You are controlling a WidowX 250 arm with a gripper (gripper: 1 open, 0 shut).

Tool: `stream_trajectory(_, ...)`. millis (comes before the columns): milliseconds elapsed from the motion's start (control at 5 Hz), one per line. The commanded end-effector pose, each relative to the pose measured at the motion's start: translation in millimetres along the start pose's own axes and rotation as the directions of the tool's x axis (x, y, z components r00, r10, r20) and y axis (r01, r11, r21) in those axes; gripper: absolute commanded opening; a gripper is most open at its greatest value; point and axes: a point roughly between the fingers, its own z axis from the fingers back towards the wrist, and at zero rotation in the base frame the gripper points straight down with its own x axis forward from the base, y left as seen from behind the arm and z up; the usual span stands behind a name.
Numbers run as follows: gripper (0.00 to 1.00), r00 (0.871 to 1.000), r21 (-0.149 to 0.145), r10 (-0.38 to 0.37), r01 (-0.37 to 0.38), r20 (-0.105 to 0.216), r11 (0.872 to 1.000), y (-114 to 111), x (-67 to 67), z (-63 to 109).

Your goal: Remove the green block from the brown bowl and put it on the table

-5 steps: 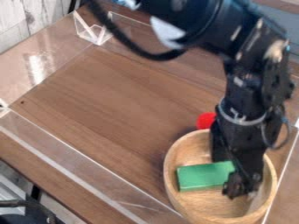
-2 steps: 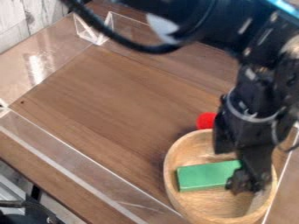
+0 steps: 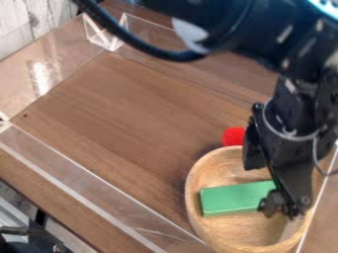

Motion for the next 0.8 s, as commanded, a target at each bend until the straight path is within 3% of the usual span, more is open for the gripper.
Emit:
stream_trajectory(0, 1.00, 1.000, 0.031, -0.001, 0.000, 0.027, 1.000, 7, -0.3, 4.4)
stream_trajectory(200, 1.00, 1.000, 0.042, 0.010, -0.011, 0.024, 0.999, 10, -2.0, 10.3)
stream_trajectory(600, 1.00, 0.999, 0.042, -0.019, 0.018, 0.033, 0.999, 16, -5.1, -6.9)
